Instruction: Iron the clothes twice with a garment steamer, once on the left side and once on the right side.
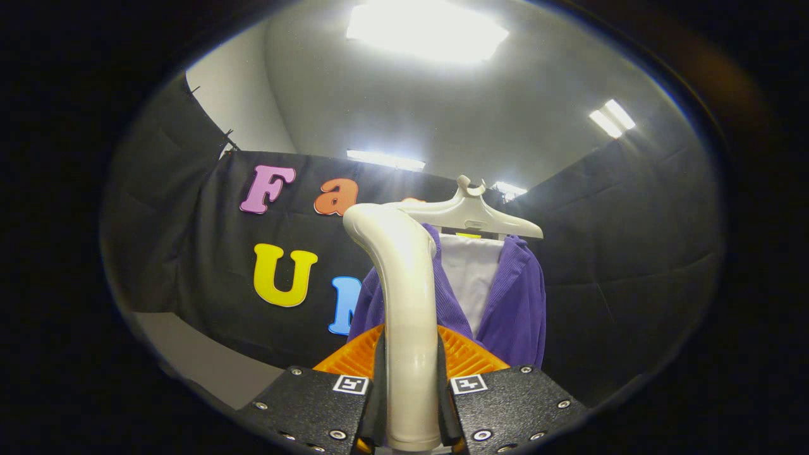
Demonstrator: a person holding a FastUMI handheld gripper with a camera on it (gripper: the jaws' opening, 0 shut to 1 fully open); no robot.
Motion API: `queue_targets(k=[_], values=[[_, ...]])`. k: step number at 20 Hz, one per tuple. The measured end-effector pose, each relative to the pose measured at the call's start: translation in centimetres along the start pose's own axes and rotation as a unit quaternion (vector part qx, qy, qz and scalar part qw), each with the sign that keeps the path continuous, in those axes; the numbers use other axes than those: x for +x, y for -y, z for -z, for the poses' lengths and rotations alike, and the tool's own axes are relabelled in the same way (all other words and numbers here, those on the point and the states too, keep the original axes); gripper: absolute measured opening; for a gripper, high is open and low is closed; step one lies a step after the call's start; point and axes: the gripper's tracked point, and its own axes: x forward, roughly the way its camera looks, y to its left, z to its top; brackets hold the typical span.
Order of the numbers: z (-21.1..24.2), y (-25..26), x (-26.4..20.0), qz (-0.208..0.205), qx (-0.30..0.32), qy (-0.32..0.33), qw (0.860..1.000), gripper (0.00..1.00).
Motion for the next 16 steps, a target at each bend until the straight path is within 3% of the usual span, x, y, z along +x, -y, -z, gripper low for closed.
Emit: queue_targets(k=[7,12,16], values=[[5.3,2.5,2.8,0.033,-0.007,-0.034,0.999,0.32],[10.0,3.4,2.4,0.067,-0.037,-0.068,0.995,0.33],[14.0,2.6,1.4,0.067,-0.071,-0.103,0.990,0.33]])
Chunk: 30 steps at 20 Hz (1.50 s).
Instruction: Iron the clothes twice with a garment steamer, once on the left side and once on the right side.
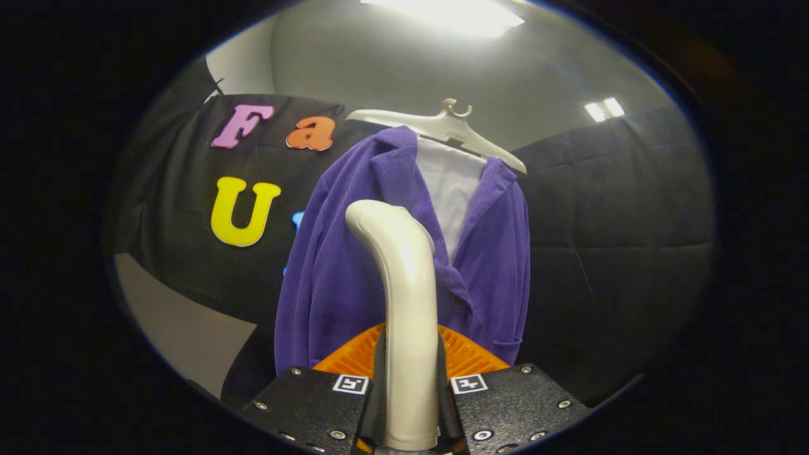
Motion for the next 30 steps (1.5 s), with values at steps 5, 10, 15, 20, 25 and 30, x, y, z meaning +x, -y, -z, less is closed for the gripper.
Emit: queue_targets(k=[5,10,15,20,25,30], values=[[5.2,-1.5,-1.6,-0.002,-0.034,-0.050,0.998,0.33],[10.3,-2.4,-4.1,-0.005,-0.074,-0.094,0.993,0.33],[14.4,-2.2,-6.6,-0.002,-0.094,-0.136,0.986,0.33],[18.3,-2.5,-8.6,-0.020,-0.095,-0.182,0.979,0.33],[16.7,-1.1,-10.3,-0.016,-0.072,-0.183,0.980,0.33],[7.4,4.3,-10.6,0.040,-0.039,-0.105,0.993,0.33]])
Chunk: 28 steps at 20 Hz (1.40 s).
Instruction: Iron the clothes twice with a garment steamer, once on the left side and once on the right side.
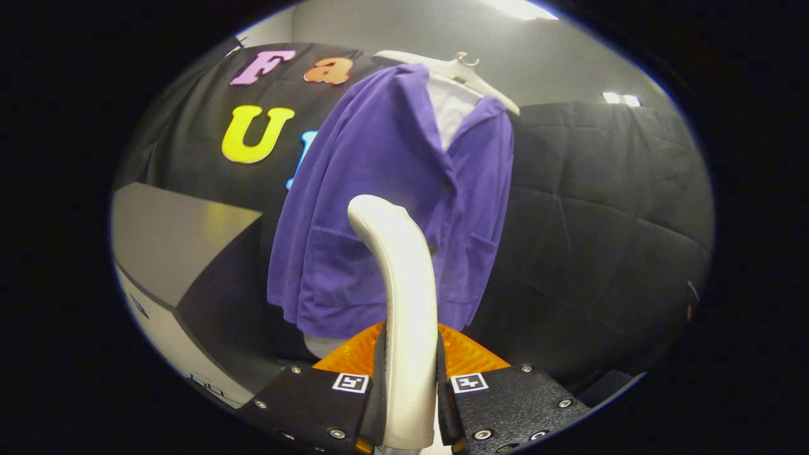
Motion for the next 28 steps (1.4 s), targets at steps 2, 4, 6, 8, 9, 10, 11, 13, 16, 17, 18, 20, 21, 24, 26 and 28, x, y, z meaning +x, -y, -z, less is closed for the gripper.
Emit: queue_targets(k=[2,4,6,8,9,10,11,13,16,17,18,20,21,24,26,28], values=[[-3.8,2.3,0.1,0.017,0.009,0.026,0.999,0.33],[-6.6,3.8,0.5,0.032,0.007,0.042,0.999,0.33],[-9.3,5.2,1.2,0.043,0.012,0.060,0.997,0.33],[-11.7,6.2,2.0,0.050,0.017,0.083,0.995,0.33],[-12.9,6.8,2.4,0.056,0.015,0.092,0.994,0.33],[-13.8,7.4,2.9,0.061,0.015,0.099,0.993,0.33],[-14.8,8.0,3.3,0.064,0.019,0.105,0.992,0.33],[-16.7,9.0,4.2,0.068,0.034,0.121,0.990,0.33],[-18.7,10.9,5.5,0.078,0.044,0.145,0.985,0.33],[-19.2,11.5,6.0,0.081,0.047,0.150,0.984,0.33],[-19.5,12.1,6.5,0.087,0.049,0.154,0.983,0.33],[-19.7,12.9,7.6,0.095,0.050,0.160,0.981,0.33],[-19.8,13.2,8.1,0.102,0.048,0.164,0.980,0.33],[-19.6,14.0,9.6,0.120,0.039,0.171,0.977,0.33],[-19.3,14.2,10.6,0.130,0.043,0.174,0.975,0.33],[-18.6,14.6,11.7,0.146,0.036,0.173,0.973,0.33]])
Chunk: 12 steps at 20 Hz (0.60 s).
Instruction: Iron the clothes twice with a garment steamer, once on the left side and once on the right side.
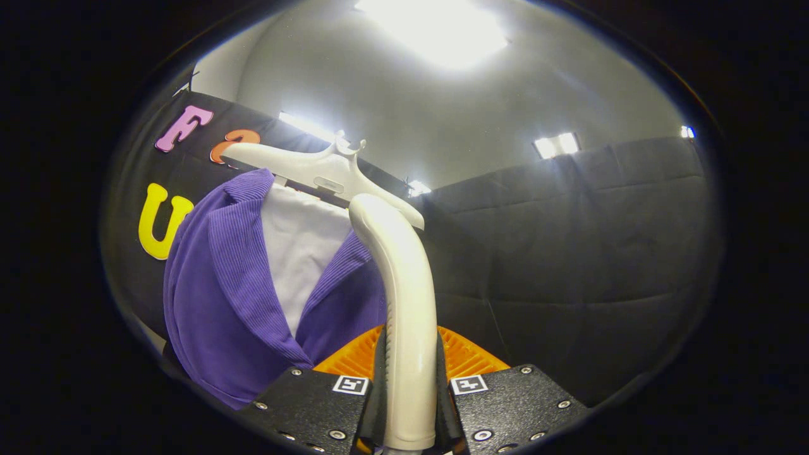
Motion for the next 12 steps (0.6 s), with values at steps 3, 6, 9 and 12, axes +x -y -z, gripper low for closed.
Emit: queue_targets(k=[3,6,9,12], values=[[1.9,-0.4,0.6,0.013,-0.004,-0.004,1.000,0.33],[4.6,-1.3,1.1,0.012,-0.016,-0.022,1.000,0.33],[7.8,-2.4,0.4,0.004,-0.016,-0.052,0.999,0.33],[11.3,-3.4,-0.7,-0.008,-0.033,-0.084,0.996,0.33]])
